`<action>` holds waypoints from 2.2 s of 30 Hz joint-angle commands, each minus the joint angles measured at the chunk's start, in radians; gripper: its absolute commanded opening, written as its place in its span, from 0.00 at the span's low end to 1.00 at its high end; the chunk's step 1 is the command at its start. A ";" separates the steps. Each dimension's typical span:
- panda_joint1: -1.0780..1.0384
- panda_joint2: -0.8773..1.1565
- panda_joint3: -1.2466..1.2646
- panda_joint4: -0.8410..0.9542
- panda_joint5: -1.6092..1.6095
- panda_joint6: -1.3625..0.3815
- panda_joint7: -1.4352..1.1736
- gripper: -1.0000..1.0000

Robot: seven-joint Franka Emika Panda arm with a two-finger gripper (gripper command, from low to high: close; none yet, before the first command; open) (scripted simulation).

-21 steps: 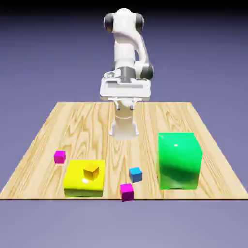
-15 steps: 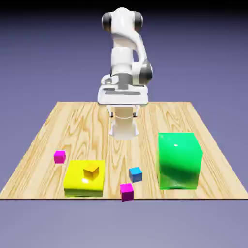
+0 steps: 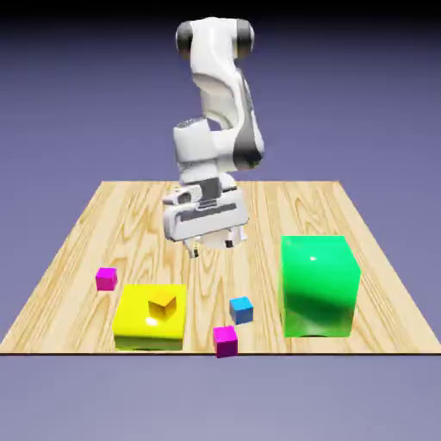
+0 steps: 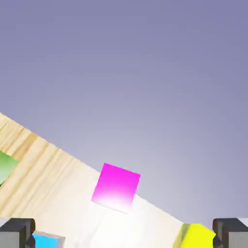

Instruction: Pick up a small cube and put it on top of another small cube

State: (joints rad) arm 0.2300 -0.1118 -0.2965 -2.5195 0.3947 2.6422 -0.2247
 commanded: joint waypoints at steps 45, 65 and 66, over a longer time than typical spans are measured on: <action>0.343 0.883 -0.401 0.502 0.784 -0.588 -1.679 0.00; 0.533 0.434 -0.475 0.109 0.442 -0.477 -1.719 0.00; 0.525 0.468 -0.450 0.107 0.485 -0.461 -1.748 0.00</action>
State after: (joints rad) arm 0.7555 0.3565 -0.7469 -2.4126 0.8763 2.1803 -1.9703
